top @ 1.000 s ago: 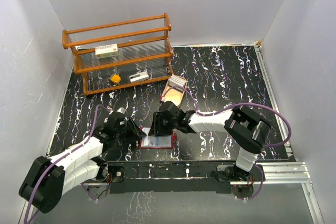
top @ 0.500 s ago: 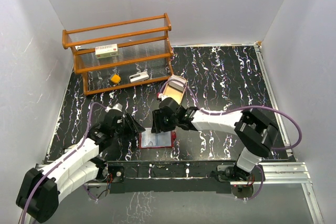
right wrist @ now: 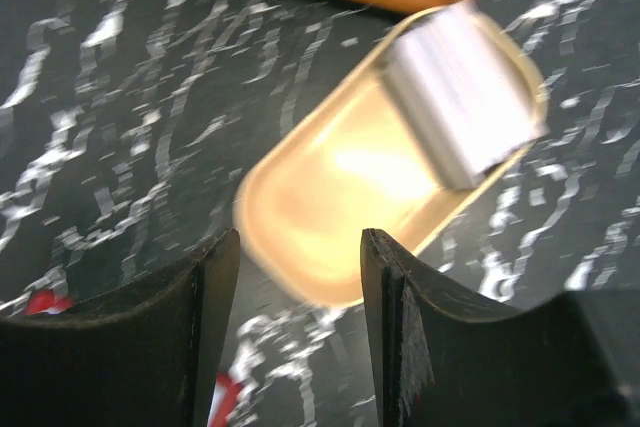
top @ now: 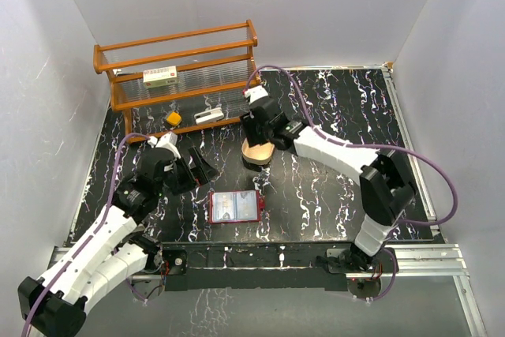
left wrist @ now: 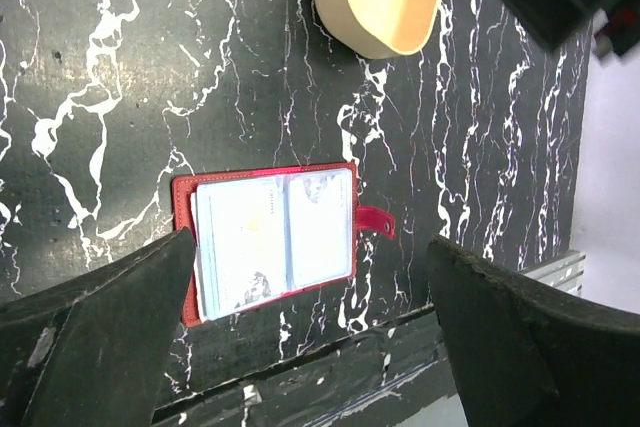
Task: Put the credit cards into the card holder
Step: Pick up the credit card from the storage box.
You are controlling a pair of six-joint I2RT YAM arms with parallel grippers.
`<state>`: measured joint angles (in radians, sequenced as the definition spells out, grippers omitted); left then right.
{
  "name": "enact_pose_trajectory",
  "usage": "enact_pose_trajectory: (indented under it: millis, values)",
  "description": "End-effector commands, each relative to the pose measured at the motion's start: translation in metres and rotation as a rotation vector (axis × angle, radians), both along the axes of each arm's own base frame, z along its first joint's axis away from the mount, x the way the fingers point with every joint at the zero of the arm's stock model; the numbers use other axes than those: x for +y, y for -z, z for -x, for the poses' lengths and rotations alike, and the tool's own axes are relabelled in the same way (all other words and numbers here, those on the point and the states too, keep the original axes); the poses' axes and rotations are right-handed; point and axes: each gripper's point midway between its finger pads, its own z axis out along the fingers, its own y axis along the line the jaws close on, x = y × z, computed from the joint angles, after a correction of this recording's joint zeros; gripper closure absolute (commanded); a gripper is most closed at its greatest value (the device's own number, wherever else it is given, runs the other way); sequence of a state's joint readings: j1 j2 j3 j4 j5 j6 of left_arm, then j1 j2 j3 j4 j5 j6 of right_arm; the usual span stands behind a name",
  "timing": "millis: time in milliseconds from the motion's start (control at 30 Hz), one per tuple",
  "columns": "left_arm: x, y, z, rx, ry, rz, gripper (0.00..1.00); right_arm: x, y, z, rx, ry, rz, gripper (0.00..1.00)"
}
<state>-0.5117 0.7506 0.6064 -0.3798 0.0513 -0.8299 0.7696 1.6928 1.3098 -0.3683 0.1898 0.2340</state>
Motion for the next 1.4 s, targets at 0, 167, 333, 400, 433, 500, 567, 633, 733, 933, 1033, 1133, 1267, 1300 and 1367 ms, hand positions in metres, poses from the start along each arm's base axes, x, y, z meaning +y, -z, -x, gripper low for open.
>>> enact_pose_trajectory:
  millis: [0, 167, 333, 400, 433, 500, 567, 633, 733, 933, 1033, 1133, 1267, 1300, 1367]
  values:
    - [0.002, -0.021, 0.012, -0.057, 0.122, -0.057, 0.01, -0.032, -0.005, -0.057, -0.116, 0.008, 0.153, 0.50]
    - [-0.004, -0.040, 0.021, -0.159, 0.240, -0.059, 0.01, -0.042, 0.004, -0.089, -0.228, -0.068, 0.319, 0.50]
    - [0.002, -0.053, 0.016, -0.336, 0.233, -0.056, 0.01, -0.036, 0.017, -0.105, -0.231, -0.165, 0.441, 0.49]
    - [0.006, -0.056, 0.019, -0.360, 0.230, -0.065, 0.01, -0.040, 0.018, -0.111, -0.242, -0.168, 0.492, 0.49]
    - [0.009, -0.059, 0.019, -0.362, 0.221, -0.075, 0.01, -0.042, 0.020, -0.114, -0.243, -0.166, 0.519, 0.48]
    - [0.013, -0.061, 0.021, -0.361, 0.214, -0.091, 0.01, -0.045, 0.023, -0.117, -0.242, -0.171, 0.555, 0.48]
    - [0.015, -0.060, 0.020, -0.358, 0.206, -0.099, 0.01, -0.046, 0.028, -0.120, -0.240, -0.175, 0.585, 0.48]
    - [0.014, -0.057, 0.018, -0.354, 0.200, -0.101, 0.01, -0.048, 0.032, -0.123, -0.237, -0.166, 0.608, 0.48]
    - [0.013, -0.054, 0.017, -0.340, 0.211, -0.108, 0.01, -0.049, 0.039, -0.123, -0.221, -0.169, 0.623, 0.48]
    - [0.012, -0.053, 0.018, -0.335, 0.217, -0.104, 0.01, -0.056, 0.049, -0.121, -0.213, -0.175, 0.666, 0.48]
    - [0.011, -0.053, 0.017, -0.338, 0.215, -0.102, 0.01, -0.059, 0.049, -0.124, -0.222, -0.160, 0.688, 0.48]
    - [0.011, -0.053, 0.017, -0.335, 0.215, -0.103, 0.01, -0.062, 0.048, -0.127, -0.230, -0.140, 0.700, 0.50]
    - [0.012, -0.052, 0.017, -0.332, 0.212, -0.104, 0.01, -0.061, 0.042, -0.127, -0.238, -0.133, 0.691, 0.54]
    - [0.012, -0.052, 0.017, -0.333, 0.210, -0.105, 0.01, -0.060, 0.041, -0.127, -0.241, -0.134, 0.685, 0.56]
    - [0.012, -0.052, 0.016, -0.333, 0.209, -0.105, 0.01, -0.059, 0.038, -0.127, -0.243, -0.135, 0.678, 0.59]
